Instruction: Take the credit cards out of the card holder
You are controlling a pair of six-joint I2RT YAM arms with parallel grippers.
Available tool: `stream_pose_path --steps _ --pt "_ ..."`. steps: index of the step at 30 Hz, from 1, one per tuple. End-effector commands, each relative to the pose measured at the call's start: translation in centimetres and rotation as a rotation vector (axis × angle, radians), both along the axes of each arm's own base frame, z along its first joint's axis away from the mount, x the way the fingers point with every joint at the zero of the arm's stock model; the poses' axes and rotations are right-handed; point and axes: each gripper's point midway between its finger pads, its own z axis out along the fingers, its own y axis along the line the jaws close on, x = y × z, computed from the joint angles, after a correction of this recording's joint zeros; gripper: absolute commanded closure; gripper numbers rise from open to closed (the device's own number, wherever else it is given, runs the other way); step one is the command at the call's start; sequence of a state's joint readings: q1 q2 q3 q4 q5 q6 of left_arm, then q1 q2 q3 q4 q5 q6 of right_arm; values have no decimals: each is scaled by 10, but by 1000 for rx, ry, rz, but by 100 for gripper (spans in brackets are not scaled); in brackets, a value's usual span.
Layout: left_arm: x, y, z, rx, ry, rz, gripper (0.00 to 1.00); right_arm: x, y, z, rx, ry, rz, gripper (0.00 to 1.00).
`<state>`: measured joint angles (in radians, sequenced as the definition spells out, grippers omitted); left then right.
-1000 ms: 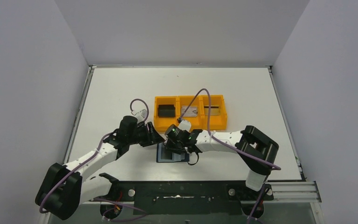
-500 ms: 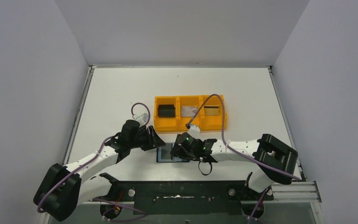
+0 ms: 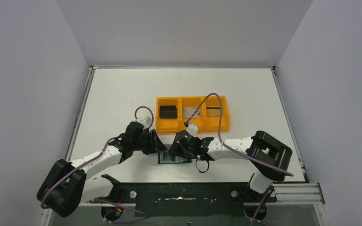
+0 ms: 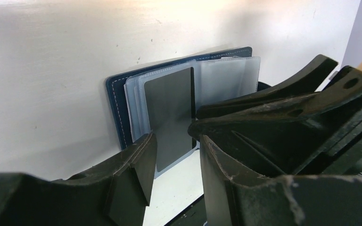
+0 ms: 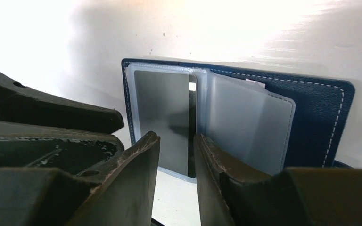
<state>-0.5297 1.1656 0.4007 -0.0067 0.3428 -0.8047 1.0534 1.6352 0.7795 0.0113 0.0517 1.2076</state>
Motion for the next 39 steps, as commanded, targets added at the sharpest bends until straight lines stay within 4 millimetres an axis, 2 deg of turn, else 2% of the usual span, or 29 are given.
stream_pose_path --steps 1,4,8,12,15,19,26,27,30,35,39 --pt "5 -9 11 -21 -39 -40 63 12 9 19 -2 -59 -57 66" --pt "4 -9 7 -7 -29 -47 64 8 5 18 -41 -64 -76 67" --pt "5 -12 2 22 -20 -66 66 8 -4 7 -37 -21 -95 67" --pt "0 -9 -11 100 5 -96 76 7 -10 -1 -16 13 -109 68" --pt "-1 -7 -16 131 9 -104 82 6 -8 -2 16 20 -93 69" --pt "-1 -2 -22 178 3 -105 86 7 -11 -9 29 53 -100 72" --pt "0 1 -18 180 -25 -100 89 10 -4 8 196 9 -73 85" --pt "-1 -2 -18 170 -24 -107 89 12 2 15 252 -5 -60 89" --pt "1 -6 -18 152 -15 -102 93 11 6 17 336 22 -49 100" --pt "4 -3 -15 148 -40 -67 94 9 1 15 327 21 -54 100" --pt "6 2 -16 169 -47 -47 95 10 -13 14 307 16 -81 100"
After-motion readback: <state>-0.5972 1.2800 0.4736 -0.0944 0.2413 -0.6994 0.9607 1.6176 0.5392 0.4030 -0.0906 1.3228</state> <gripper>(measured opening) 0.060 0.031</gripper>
